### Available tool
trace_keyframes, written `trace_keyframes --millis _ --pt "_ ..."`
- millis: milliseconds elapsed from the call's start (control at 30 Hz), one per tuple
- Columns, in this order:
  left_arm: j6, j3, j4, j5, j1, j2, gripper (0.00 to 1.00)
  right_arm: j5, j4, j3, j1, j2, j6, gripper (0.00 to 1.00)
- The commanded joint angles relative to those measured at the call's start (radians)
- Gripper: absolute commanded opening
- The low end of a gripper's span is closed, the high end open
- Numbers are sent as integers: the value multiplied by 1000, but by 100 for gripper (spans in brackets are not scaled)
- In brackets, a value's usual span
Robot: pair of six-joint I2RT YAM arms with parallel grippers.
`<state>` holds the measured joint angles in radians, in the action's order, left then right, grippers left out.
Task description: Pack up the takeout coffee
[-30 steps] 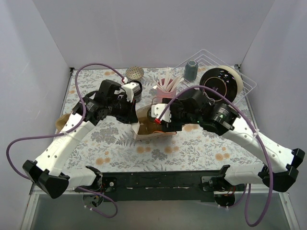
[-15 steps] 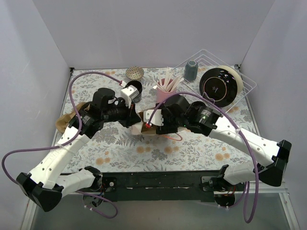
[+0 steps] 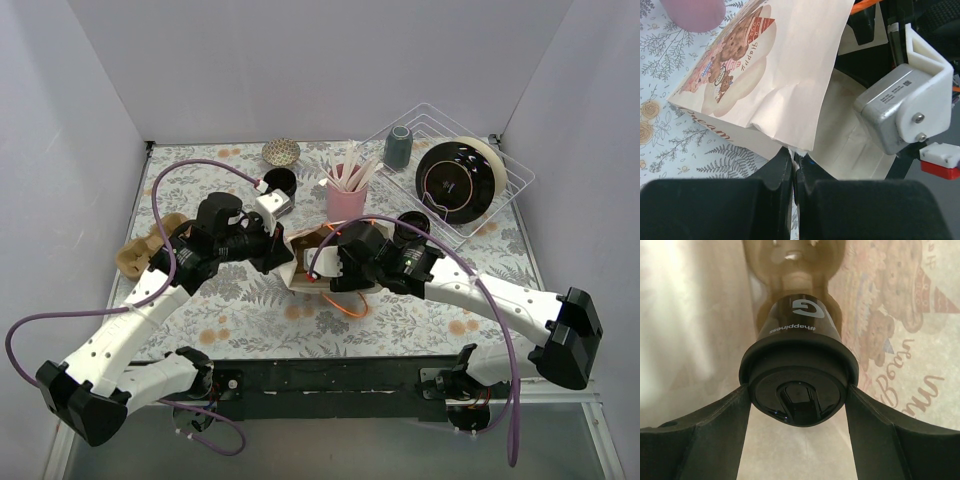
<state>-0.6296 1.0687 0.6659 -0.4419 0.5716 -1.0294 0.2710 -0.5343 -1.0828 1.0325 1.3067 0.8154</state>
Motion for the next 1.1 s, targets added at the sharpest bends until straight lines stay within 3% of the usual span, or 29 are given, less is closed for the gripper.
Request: trace_keyframes --millis 0,433,933,1067 --pt "-4 -18 -46 -30 2 32 0 72 51 12 1 22 7 61" --pt "-22 -55 -75 -55 2 55 0 122 76 -60 -2 160 19 61" --pt "-25 -69 -39 -35 2 91 0 215 145 -57 -32 207 7 61" --pt "-24 -73 -38 -37 2 101 0 102 193 -17 -40 172 4 61"
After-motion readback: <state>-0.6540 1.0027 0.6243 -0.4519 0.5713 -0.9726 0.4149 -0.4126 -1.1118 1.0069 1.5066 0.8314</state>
